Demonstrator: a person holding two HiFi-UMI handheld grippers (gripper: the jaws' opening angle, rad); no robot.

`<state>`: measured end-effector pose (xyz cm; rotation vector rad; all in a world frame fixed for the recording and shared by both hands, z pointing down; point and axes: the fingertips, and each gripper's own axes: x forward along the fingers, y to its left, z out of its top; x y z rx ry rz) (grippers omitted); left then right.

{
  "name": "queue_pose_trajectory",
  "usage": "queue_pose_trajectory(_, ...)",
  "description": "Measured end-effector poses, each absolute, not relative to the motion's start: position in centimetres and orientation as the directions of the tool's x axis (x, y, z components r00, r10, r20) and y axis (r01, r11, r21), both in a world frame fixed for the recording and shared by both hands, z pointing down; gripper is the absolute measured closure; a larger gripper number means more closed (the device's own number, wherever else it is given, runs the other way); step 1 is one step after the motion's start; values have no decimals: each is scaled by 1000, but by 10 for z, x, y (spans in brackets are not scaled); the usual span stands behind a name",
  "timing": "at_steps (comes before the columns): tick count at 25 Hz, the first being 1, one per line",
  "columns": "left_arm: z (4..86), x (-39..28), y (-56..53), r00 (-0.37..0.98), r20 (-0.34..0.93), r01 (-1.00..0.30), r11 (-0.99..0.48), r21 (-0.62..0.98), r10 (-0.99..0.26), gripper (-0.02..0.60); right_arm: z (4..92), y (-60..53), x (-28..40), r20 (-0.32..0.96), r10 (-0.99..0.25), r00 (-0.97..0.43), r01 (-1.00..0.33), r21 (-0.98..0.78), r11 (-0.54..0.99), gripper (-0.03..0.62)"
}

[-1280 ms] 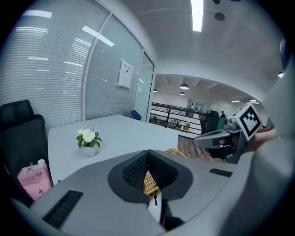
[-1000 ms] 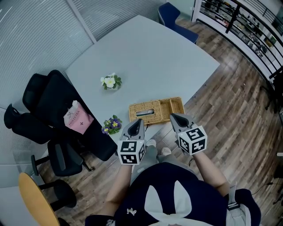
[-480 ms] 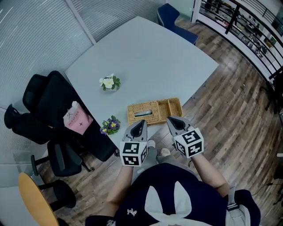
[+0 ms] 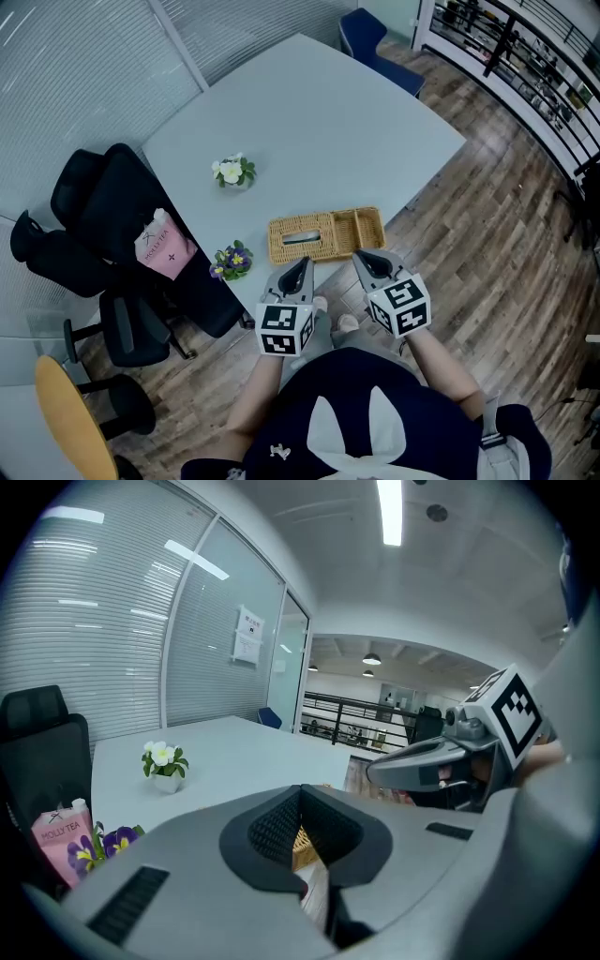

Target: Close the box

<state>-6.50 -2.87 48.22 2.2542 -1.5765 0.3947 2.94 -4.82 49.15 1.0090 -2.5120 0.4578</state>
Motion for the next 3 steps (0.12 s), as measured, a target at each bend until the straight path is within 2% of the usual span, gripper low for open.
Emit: queue_pose_trajectory(3,484,-61,-25,333,426,-943,-307,130,-841,560,494,-45,34,476,-577,-664,-708,-150,690,592)
